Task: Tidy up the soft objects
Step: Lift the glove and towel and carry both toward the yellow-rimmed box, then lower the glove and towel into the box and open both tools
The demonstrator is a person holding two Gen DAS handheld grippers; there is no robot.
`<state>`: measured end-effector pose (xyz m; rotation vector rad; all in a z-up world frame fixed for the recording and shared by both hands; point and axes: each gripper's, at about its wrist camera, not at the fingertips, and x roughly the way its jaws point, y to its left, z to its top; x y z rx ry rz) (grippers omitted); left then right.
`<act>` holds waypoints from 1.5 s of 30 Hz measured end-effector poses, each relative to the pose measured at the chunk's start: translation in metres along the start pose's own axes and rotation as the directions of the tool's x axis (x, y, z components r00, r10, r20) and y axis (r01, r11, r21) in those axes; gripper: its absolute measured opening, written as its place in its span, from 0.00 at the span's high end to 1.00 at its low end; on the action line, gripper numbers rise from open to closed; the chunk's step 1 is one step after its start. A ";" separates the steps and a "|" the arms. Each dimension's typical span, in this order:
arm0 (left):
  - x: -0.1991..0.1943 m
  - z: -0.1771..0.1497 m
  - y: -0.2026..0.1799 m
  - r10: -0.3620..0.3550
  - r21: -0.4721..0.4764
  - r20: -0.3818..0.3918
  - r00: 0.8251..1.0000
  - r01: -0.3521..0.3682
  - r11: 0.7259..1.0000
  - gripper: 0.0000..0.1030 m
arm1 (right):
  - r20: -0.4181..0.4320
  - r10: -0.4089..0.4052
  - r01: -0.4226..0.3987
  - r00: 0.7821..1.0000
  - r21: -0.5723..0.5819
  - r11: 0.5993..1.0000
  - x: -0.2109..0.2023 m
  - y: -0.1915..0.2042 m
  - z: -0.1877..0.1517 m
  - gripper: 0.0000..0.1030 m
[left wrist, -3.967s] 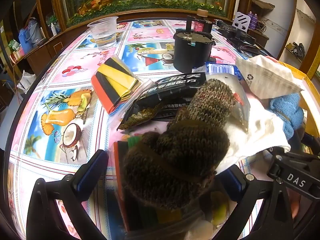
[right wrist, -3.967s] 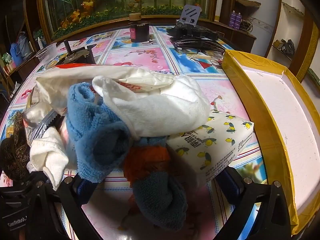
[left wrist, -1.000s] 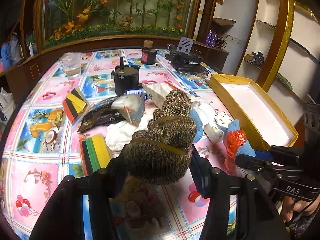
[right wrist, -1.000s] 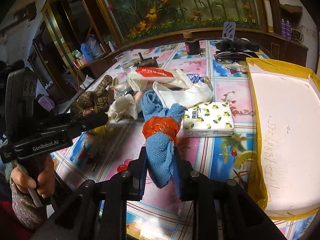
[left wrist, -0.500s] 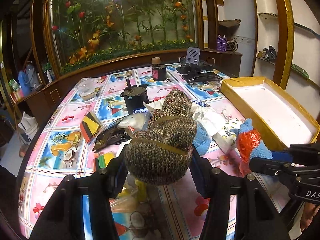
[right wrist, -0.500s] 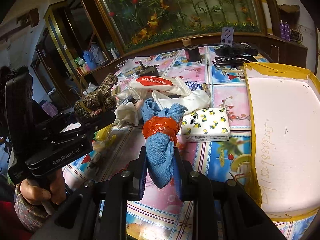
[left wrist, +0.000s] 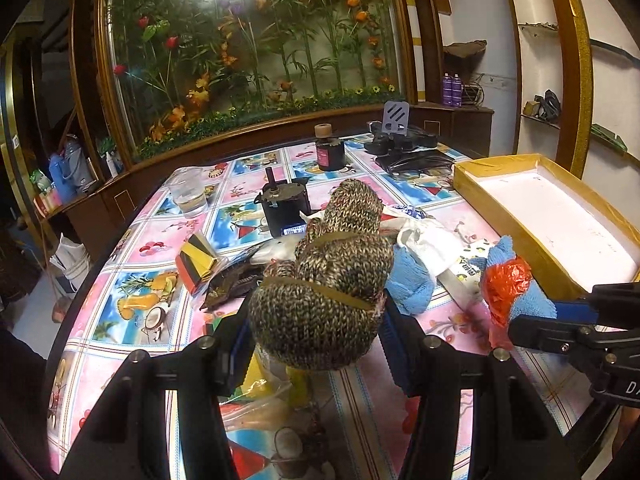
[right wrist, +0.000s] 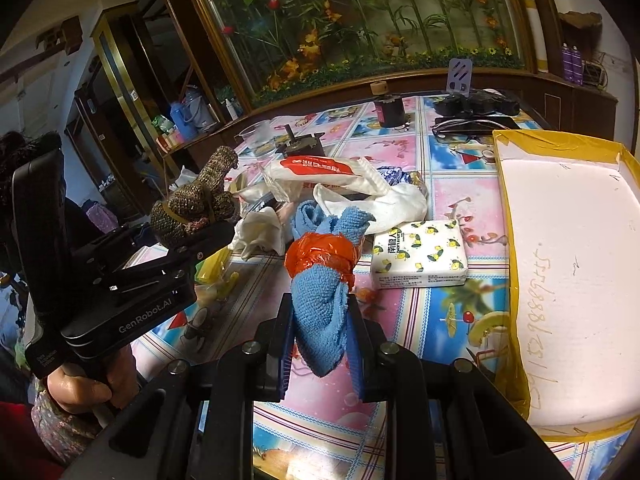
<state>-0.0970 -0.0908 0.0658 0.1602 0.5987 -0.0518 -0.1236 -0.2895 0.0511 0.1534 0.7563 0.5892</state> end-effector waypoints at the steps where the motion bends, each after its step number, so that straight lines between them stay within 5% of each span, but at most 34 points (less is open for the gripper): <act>1: 0.000 0.000 0.000 0.005 0.003 0.002 1.000 -0.005 1.000 0.47 | 0.000 0.001 -0.001 1.000 0.000 1.000 0.000 0.000 0.000 0.76; 11: 0.000 0.000 -0.003 0.008 0.010 -0.004 1.000 -0.008 1.000 0.47 | 0.017 0.006 -0.006 1.000 0.006 1.000 -0.005 -0.003 0.003 0.76; 25: 0.010 0.044 -0.033 -0.196 -0.028 -0.075 0.978 0.195 0.980 0.47 | 0.123 -0.053 0.045 0.991 0.064 0.997 -0.062 -0.052 0.040 0.76; 34: 0.039 0.091 -0.091 -0.308 -0.010 -0.135 0.942 0.310 0.951 0.47 | 0.123 -0.119 0.100 0.985 0.147 0.984 -0.087 -0.114 0.076 0.76; 45: 0.121 0.128 -0.160 -0.397 -0.098 -0.276 0.875 0.385 0.918 0.47 | -0.056 -0.203 0.211 0.977 0.239 0.948 -0.046 -0.212 0.126 0.77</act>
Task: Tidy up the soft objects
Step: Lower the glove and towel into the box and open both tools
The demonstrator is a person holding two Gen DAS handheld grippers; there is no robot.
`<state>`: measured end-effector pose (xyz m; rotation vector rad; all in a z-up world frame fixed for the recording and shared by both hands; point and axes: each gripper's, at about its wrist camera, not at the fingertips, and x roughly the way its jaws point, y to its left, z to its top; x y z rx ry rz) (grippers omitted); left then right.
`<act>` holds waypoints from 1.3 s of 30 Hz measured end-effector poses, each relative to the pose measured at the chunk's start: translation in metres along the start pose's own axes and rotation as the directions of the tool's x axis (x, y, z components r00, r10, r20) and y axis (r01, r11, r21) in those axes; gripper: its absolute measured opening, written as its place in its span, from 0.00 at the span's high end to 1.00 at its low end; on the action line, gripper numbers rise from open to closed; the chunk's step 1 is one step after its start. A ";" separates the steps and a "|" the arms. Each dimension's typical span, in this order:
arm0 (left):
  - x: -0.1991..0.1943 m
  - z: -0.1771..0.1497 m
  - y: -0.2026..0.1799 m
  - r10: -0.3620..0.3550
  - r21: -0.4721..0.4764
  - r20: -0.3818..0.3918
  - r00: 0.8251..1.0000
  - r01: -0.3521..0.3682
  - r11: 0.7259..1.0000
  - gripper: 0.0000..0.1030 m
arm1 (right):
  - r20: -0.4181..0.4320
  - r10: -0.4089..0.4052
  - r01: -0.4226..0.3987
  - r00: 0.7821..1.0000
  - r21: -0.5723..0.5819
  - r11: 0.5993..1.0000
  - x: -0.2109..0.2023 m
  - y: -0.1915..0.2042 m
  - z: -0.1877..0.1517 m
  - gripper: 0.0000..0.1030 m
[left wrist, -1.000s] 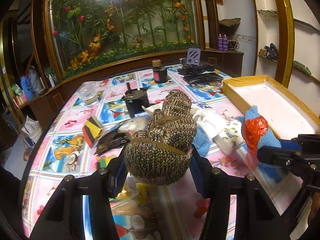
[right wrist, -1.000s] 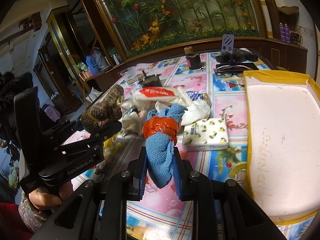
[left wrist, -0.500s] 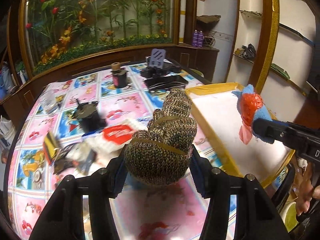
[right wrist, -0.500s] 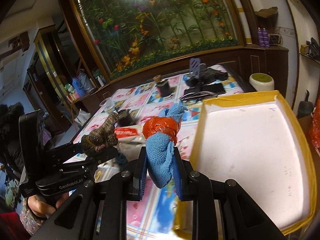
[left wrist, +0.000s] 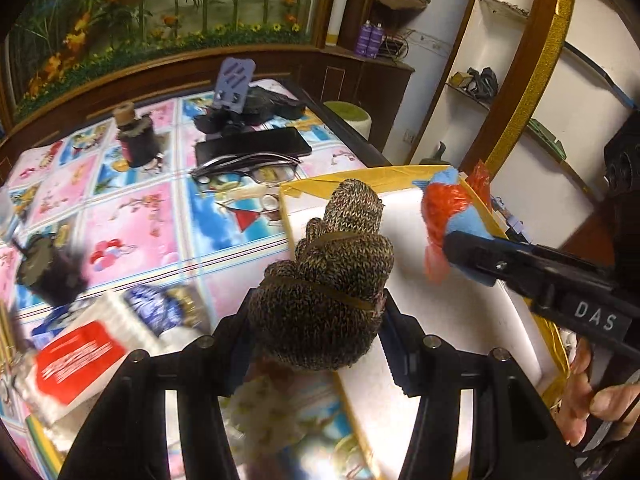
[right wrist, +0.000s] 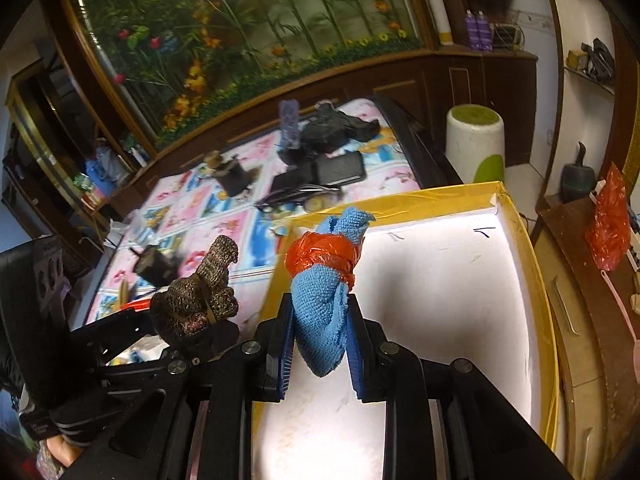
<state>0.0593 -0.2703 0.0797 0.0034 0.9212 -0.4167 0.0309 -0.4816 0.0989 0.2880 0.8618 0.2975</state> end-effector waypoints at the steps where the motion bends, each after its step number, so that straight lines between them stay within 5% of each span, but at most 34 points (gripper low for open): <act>1: 0.009 0.004 -0.002 -0.001 -0.006 -0.014 1.000 0.001 1.000 0.47 | -0.016 -0.009 0.009 1.000 0.011 1.000 0.008 -0.006 0.005 0.77; 11: 0.070 0.022 -0.014 0.043 -0.026 -0.101 0.994 -0.046 0.999 0.47 | -0.137 -0.027 0.035 0.990 0.054 0.998 0.068 -0.040 0.028 0.77; 19: 0.081 0.029 -0.024 0.120 -0.006 -0.084 0.989 -0.121 0.993 0.43 | -0.151 -0.013 0.026 0.988 0.090 0.996 0.083 -0.050 0.032 0.74; 23: 0.081 0.027 -0.021 0.095 -0.021 -0.098 0.991 -0.098 0.995 0.38 | -0.148 -0.002 0.019 0.989 0.113 0.993 0.083 -0.052 0.028 0.71; 27: 0.064 0.021 -0.018 0.073 -0.038 -0.075 0.995 -0.076 0.996 0.38 | -0.127 0.007 0.011 0.992 0.140 0.990 0.069 -0.055 0.019 0.56; 39: -0.045 -0.043 0.010 0.046 -0.054 0.064 0.997 -0.043 0.998 0.36 | 0.040 0.033 -0.036 0.999 0.087 0.996 0.029 0.018 -0.038 0.51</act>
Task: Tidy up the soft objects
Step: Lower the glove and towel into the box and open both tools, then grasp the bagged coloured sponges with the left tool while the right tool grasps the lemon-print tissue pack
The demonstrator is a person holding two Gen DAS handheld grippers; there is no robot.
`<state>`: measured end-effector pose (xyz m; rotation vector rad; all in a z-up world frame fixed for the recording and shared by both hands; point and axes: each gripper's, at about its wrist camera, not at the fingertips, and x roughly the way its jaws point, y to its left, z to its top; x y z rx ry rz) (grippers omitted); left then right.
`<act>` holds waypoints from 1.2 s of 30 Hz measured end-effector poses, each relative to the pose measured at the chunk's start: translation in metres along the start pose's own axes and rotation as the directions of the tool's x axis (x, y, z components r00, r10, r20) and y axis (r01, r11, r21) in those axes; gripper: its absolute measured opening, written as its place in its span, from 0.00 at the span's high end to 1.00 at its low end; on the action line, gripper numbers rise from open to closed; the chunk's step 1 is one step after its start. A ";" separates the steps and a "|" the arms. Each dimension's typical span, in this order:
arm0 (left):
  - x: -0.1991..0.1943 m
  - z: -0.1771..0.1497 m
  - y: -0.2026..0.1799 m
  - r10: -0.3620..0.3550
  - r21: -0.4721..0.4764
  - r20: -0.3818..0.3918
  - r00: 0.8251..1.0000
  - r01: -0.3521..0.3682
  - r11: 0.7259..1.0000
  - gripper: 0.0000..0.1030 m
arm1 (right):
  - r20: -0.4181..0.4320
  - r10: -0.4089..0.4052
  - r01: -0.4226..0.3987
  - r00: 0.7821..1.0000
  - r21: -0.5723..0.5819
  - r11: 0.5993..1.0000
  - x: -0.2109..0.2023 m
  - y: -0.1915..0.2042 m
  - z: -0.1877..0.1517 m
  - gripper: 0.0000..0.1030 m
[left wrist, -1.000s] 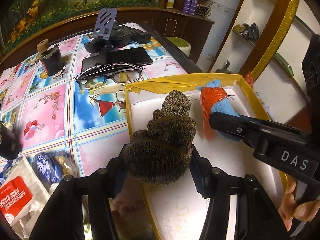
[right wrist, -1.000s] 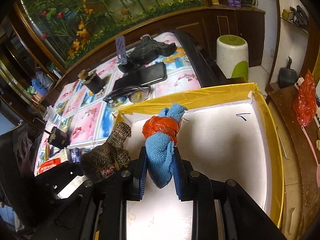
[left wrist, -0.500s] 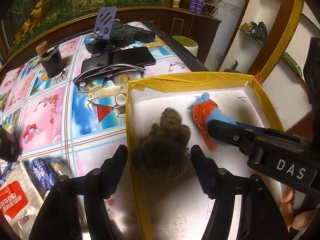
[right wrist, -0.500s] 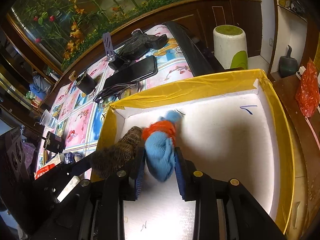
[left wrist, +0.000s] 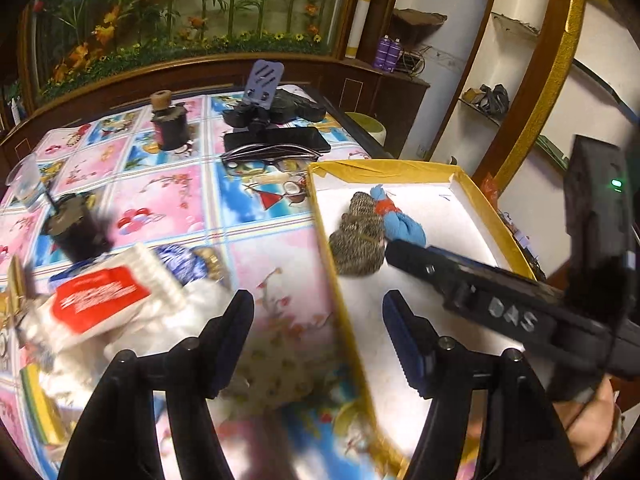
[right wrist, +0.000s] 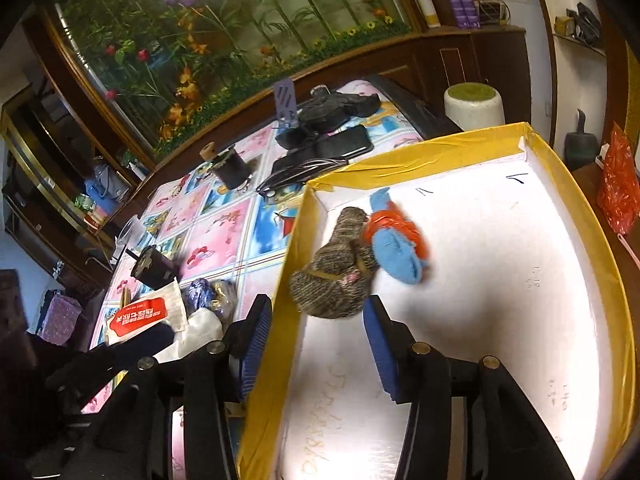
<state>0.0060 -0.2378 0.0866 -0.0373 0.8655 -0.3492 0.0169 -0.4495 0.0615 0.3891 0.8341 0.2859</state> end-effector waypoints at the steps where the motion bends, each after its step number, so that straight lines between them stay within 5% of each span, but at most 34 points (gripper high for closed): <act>1: -0.009 -0.005 0.004 0.004 0.004 0.009 1.000 -0.004 1.000 0.36 | 0.007 -0.015 0.015 1.000 0.004 1.000 0.001 0.001 -0.004 0.50; 11: -0.080 -0.047 0.081 0.035 -0.046 0.087 0.996 -0.031 0.998 0.26 | -0.044 -0.036 0.035 0.998 -0.014 0.999 -0.008 0.020 -0.047 0.49; 16: -0.095 -0.071 0.131 0.079 -0.107 0.075 0.994 -0.070 0.992 0.26 | 0.071 -0.017 0.018 0.997 -0.026 1.000 -0.043 0.040 -0.061 0.47; 20: -0.109 -0.089 0.181 0.135 -0.191 0.065 0.989 -0.121 0.974 0.22 | 0.145 0.068 -0.057 0.987 -0.076 0.995 -0.068 0.071 -0.071 0.29; 26: -0.098 -0.111 0.231 0.168 -0.317 -0.033 0.985 -0.170 0.933 0.18 | 0.113 0.184 -0.164 0.976 -0.169 0.972 -0.062 0.117 -0.087 0.28; 36: -0.058 -0.110 0.228 0.259 -0.295 -0.120 0.958 -0.283 0.913 0.18 | 0.049 0.147 -0.136 0.988 -0.187 0.973 -0.050 0.117 -0.093 0.28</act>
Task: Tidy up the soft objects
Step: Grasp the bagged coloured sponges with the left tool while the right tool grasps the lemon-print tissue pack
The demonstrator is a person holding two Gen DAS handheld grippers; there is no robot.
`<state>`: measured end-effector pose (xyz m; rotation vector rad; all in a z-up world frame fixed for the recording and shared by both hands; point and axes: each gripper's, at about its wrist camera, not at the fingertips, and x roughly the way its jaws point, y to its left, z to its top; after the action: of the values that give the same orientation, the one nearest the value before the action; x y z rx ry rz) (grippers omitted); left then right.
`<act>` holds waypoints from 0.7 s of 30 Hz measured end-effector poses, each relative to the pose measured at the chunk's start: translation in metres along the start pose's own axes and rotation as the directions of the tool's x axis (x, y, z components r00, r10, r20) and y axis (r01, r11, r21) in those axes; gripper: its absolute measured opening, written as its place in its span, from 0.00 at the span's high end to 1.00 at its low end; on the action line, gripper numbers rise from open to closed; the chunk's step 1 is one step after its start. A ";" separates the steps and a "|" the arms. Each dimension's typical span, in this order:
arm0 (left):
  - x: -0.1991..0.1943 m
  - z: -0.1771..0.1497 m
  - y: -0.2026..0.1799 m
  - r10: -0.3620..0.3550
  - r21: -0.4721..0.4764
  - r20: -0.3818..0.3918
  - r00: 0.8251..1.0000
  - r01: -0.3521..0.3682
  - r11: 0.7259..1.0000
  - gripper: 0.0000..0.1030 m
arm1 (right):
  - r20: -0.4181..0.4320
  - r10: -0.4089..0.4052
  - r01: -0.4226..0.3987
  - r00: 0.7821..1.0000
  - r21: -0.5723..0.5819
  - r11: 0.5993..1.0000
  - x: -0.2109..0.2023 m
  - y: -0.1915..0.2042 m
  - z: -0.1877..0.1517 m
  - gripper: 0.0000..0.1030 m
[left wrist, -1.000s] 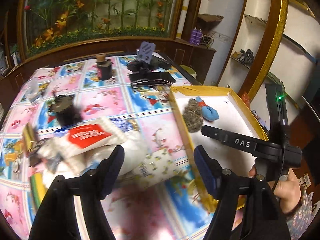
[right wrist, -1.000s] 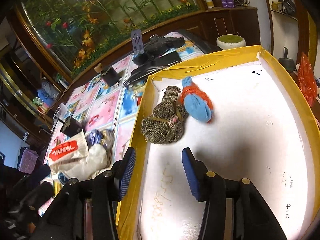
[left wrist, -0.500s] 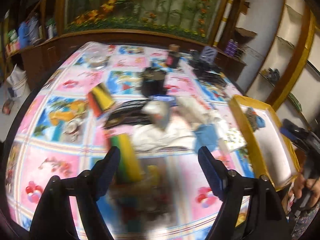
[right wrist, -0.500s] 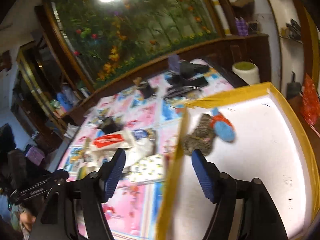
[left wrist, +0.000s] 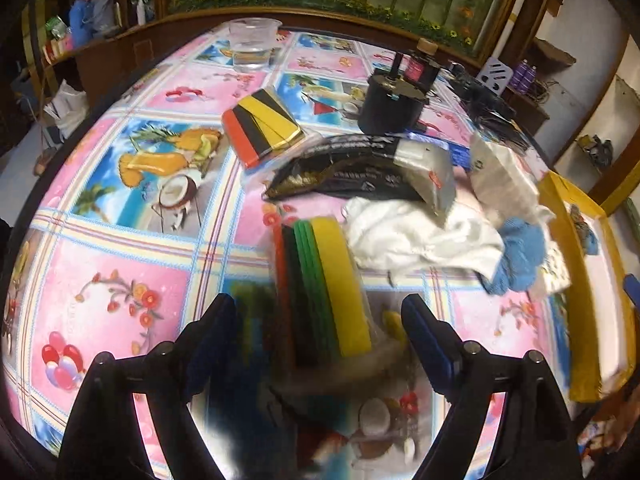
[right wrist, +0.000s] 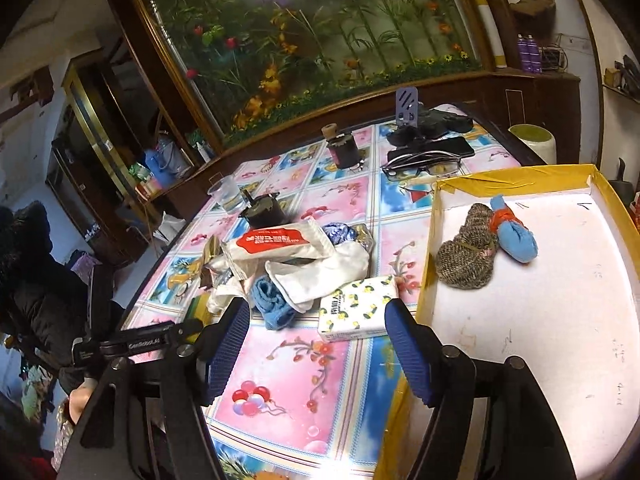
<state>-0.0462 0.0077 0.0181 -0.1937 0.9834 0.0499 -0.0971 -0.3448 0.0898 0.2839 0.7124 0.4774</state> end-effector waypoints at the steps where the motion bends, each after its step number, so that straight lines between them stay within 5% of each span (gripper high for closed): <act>1: 0.003 0.001 -0.004 0.024 0.013 0.006 1.000 -0.024 1.000 0.21 | -0.003 -0.007 0.007 1.000 -0.004 1.000 0.000 -0.001 0.002 0.28; 3: 0.005 0.001 -0.005 0.031 0.019 0.015 0.999 -0.032 0.999 0.54 | -0.021 -0.009 0.008 1.000 -0.008 1.000 0.002 -0.002 0.006 0.27; 4: 0.008 0.001 -0.004 0.030 0.020 0.004 1.000 -0.030 0.999 0.57 | -0.049 -0.004 0.004 0.999 -0.010 1.000 0.007 -0.001 0.010 0.26; 7: 0.009 0.001 -0.002 0.024 0.025 0.032 0.999 -0.025 0.999 0.57 | -0.113 0.012 -0.011 0.994 0.010 1.000 0.026 -0.002 0.022 0.25; 12: 0.007 0.003 0.013 -0.084 -0.023 0.053 0.995 0.085 0.996 0.57 | -0.244 0.029 -0.024 0.969 0.022 0.999 0.081 -0.001 0.044 0.25; 15: 0.007 0.002 0.013 -0.096 -0.016 0.061 0.994 0.097 0.995 0.57 | -0.355 0.027 -0.018 0.935 0.027 0.999 0.117 -0.003 0.051 0.25; 21: 0.008 0.003 0.017 -0.124 -0.025 0.066 0.990 0.126 0.992 0.57 | -0.396 -0.016 0.016 0.918 -0.002 1.000 0.139 -0.007 0.045 0.25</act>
<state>-0.0417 0.0243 0.0110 -0.2790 0.9053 -0.0443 0.0276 -0.2844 0.0425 0.1826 1.1110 0.5252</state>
